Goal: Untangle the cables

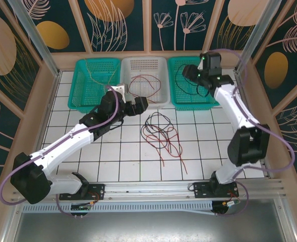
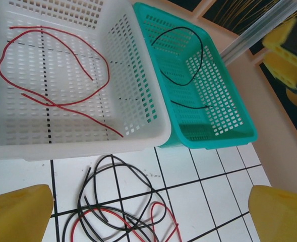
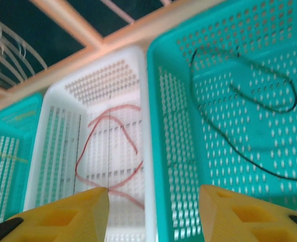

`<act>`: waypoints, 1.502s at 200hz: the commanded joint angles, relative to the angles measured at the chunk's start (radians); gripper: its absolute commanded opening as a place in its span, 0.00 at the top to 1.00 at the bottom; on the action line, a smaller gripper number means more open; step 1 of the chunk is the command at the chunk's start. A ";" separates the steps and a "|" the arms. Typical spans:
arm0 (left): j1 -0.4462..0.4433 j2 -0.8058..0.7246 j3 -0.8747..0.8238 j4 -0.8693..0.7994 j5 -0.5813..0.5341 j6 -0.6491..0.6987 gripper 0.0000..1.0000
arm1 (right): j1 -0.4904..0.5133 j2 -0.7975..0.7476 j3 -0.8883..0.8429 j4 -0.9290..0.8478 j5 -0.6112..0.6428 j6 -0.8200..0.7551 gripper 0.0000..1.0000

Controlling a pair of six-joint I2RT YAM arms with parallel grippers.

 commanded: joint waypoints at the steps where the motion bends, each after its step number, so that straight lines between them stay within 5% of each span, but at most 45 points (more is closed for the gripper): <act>1: 0.008 0.037 -0.007 -0.024 0.026 -0.009 0.03 | 0.115 -0.164 -0.148 0.020 0.059 0.011 0.50; 45: 0.011 0.086 -0.021 -0.019 0.082 -0.024 0.12 | 0.390 -0.341 -0.507 0.045 0.159 0.161 0.49; 88: 0.014 0.104 -0.050 -0.018 0.121 -0.053 0.28 | 0.521 -0.264 -0.608 0.111 0.106 0.233 0.53; 133: 0.019 0.086 -0.131 -0.014 0.142 -0.074 0.40 | 0.544 -0.073 -0.521 -0.031 0.248 0.232 0.60; 226: 0.020 0.094 -0.161 0.011 0.171 -0.075 0.54 | 0.520 0.038 -0.502 -0.066 0.272 0.223 0.79; 249: 0.020 0.104 -0.178 0.024 0.198 -0.083 0.55 | 0.544 0.003 -0.513 -0.009 0.185 0.183 0.77; 283: 0.020 0.106 -0.201 0.028 0.184 -0.102 0.57 | 0.630 -0.016 -0.475 0.028 0.121 0.136 0.61; 300: 0.030 0.099 -0.213 -0.002 0.129 -0.142 0.65 | 0.646 0.020 -0.445 0.025 0.102 0.131 0.60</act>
